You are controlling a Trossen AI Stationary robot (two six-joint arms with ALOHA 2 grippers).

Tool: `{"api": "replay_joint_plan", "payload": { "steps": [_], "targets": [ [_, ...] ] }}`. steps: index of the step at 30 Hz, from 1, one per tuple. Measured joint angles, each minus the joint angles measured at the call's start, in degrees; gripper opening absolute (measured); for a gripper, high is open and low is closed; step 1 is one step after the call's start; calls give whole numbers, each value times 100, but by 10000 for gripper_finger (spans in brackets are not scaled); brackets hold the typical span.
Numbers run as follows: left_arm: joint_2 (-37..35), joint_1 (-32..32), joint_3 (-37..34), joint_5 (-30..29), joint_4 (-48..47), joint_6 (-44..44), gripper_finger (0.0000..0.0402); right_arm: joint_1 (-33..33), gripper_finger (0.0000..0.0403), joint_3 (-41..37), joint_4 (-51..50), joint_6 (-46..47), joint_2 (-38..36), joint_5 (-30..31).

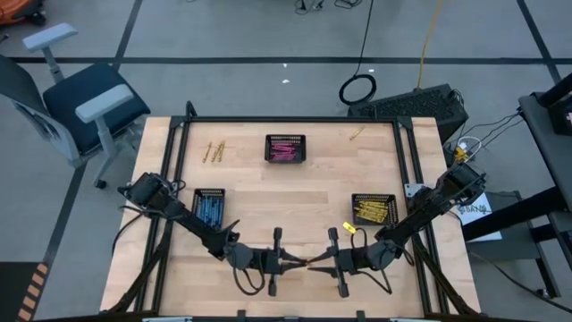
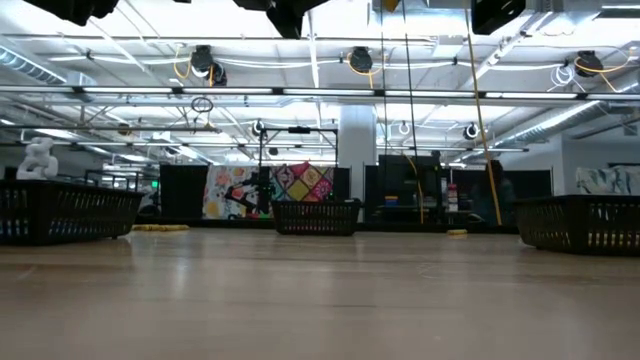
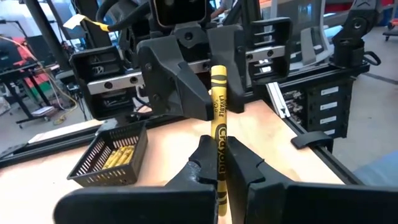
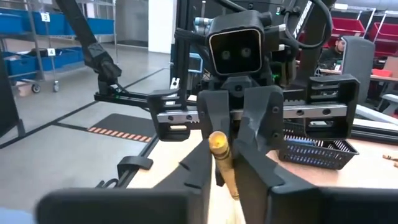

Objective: Sort crayons
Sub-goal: Put the yellow crayon into the bottom right black bin

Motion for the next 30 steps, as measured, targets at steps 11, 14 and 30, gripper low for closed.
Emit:
{"api": "replay_joint_plan", "payload": {
  "steps": [11,14,30],
  "targets": [
    [-7,70,-1,-25,-814,-1211,133,172,10,0,-903,321,-284,487],
    [-7,103,-4,-48,-1331,-1544,171,270,5,0,-2237,920,-777,802],
    [-7,113,-9,-75,-2087,-2400,209,185,4,-2,-11545,7231,-2916,1541]
  ]
}}
